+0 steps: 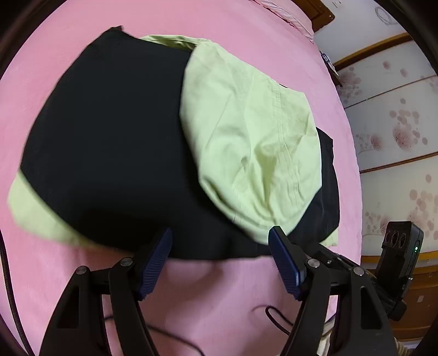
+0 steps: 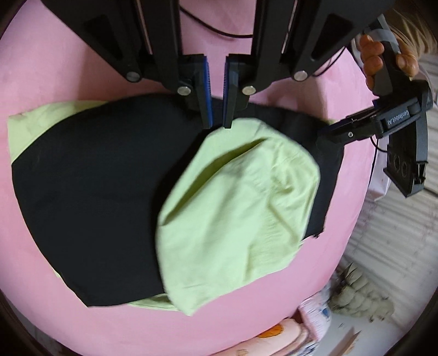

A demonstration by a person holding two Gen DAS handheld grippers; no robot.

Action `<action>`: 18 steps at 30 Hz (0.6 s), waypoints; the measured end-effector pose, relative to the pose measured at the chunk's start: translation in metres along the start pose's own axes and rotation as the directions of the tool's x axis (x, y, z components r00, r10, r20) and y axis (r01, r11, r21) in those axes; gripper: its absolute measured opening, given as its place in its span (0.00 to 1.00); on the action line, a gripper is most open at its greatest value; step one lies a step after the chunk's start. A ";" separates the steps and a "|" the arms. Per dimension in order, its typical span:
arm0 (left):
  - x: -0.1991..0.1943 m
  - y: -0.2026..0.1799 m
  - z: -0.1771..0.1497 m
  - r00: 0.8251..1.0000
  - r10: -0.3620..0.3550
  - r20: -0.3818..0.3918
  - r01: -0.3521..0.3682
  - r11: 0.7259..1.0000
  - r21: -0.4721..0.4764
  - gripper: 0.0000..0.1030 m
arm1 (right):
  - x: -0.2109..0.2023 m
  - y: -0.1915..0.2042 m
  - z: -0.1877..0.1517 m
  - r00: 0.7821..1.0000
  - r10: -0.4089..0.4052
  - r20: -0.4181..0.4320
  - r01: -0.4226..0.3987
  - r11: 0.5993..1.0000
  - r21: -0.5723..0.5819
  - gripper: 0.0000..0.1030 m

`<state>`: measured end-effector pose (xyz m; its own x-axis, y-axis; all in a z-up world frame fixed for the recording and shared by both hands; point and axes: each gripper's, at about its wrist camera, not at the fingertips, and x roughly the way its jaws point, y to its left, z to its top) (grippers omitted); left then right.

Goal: Fold large clothes

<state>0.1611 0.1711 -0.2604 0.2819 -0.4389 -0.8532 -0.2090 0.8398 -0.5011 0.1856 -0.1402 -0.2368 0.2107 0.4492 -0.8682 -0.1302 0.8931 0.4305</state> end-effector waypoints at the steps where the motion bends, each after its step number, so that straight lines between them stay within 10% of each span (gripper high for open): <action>1: -0.003 0.002 -0.005 1.000 -0.001 -0.006 0.001 1.000 -0.013 0.70 | 0.000 0.004 -0.005 1.000 0.000 -0.011 0.000 1.000 -0.009 0.07; 7: -0.021 0.019 -0.039 0.996 0.010 -0.086 -0.014 0.999 -0.051 0.70 | 0.004 0.023 -0.047 0.985 0.039 -0.168 -0.045 0.998 -0.032 0.07; 13: -0.036 0.031 -0.069 0.981 -0.010 -0.193 -0.004 0.997 -0.072 0.70 | 0.007 0.053 -0.086 0.920 0.139 -0.366 -0.166 0.985 -0.041 0.07; 18: -0.039 0.052 -0.061 0.993 -0.013 -0.118 -0.003 0.990 -0.142 0.70 | -0.004 0.074 -0.071 0.955 0.088 -0.282 -0.137 0.977 -0.160 0.07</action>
<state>0.0822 0.2124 -0.2621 0.1721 -0.4848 -0.8575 -0.3407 0.7875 -0.5136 0.1065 -0.0777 -0.2189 -0.0838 0.5011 -0.8613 -0.3115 0.8078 0.5004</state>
